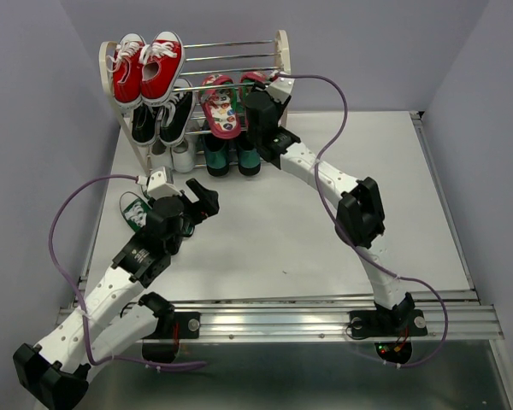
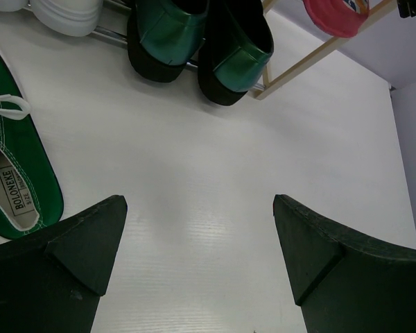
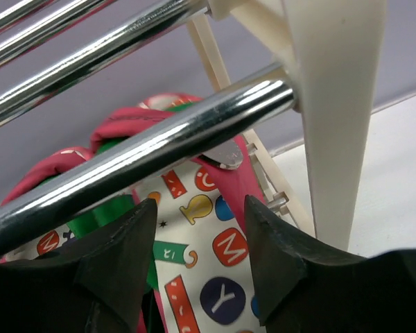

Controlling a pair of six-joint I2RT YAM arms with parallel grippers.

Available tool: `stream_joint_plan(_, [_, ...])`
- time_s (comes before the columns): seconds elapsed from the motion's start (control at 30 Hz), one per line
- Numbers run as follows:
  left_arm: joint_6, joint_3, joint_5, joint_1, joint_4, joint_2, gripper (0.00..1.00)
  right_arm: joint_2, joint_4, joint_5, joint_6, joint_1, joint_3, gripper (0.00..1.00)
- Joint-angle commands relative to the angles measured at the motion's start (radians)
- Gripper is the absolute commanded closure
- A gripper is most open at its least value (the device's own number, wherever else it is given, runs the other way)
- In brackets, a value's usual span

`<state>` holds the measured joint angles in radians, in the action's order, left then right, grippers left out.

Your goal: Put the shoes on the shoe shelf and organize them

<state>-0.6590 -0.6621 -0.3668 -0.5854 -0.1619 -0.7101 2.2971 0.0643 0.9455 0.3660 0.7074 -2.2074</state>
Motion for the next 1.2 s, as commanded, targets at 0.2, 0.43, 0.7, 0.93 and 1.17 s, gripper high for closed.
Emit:
stream_joint_plan(0.2, [0.018, -0.004, -0.008, 0.002, 0.035, -0.006, 0.01, -0.086, 0.071, -0.071, 0.050, -0.008, 0.044, 0.30])
stream_joint_plan(0.43, [0.019, -0.010, -0.006, 0.002, 0.033, -0.008, 0.01, -0.156, 0.045, -0.174, 0.022, -0.008, 0.107, 0.19])
stream_joint_plan(0.7, [0.019, -0.011, 0.002, 0.002, 0.033, -0.002, 0.01, -0.205, -0.108, -0.252, -0.065, -0.008, 0.158, 0.09])
stream_joint_plan(0.93, [0.019, -0.016, 0.015, 0.002, 0.036, -0.009, 0.01, -0.242, -0.185, -0.257, -0.099, -0.008, 0.206, 0.08])
stream_joint_plan(1.17, [0.019, -0.010, 0.017, 0.002, 0.042, -0.012, 0.01, -0.206, -0.230, -0.323, -0.131, -0.008, 0.192, 0.04])
